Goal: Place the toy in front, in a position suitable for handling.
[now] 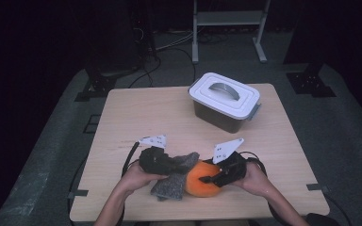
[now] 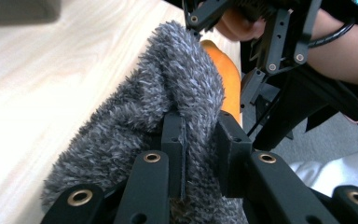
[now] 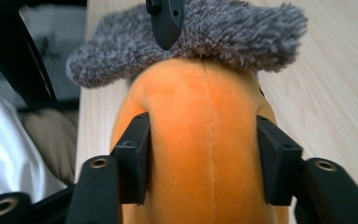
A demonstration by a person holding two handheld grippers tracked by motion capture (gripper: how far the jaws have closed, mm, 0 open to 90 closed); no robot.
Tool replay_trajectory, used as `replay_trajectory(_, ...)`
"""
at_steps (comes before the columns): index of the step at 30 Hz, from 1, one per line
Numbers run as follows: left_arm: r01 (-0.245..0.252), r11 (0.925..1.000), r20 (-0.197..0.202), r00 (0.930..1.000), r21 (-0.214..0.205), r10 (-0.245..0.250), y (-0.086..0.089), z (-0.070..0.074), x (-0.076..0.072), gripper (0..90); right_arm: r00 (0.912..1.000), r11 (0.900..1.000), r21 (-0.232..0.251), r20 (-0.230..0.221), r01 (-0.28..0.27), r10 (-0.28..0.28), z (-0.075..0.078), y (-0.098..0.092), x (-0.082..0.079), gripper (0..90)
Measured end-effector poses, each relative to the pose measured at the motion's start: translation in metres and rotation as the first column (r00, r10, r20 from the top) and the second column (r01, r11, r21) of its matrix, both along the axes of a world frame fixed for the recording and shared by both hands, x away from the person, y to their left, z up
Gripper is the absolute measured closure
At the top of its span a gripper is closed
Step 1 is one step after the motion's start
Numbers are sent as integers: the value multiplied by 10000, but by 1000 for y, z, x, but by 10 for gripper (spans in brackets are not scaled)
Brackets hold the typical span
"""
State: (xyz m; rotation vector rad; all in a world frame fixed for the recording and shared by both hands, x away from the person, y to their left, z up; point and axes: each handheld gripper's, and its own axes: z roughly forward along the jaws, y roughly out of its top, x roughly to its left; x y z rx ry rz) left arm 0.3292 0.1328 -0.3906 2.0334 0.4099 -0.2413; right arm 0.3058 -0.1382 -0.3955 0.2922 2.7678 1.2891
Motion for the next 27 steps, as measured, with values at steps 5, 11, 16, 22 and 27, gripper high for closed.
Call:
replay_trajectory(5,-31,10000,309,9995,-93,33,2,13,-2,759,9993,9969,698,-40,-371,375,-3,8,4,457)
replay_trajectory(11,-263,9994,255,9993,239,257,9,5,1,759,9974,9959,562,-42,-715,719,-9,2,8,421)
replay_trajectory(16,-393,9982,181,9991,443,386,12,-1,2,758,9979,9966,650,-368,-501,526,-11,-18,12,382)
replay_trajectory(22,-32,9998,23,10000,183,32,-1,-4,1,758,9982,9969,781,-594,112,-66,-14,-41,15,360)
replay_trajectory(27,140,9999,-34,9999,93,-140,-9,-4,-1,758,9951,9951,82,-79,989,-988,-7,-44,9,335)
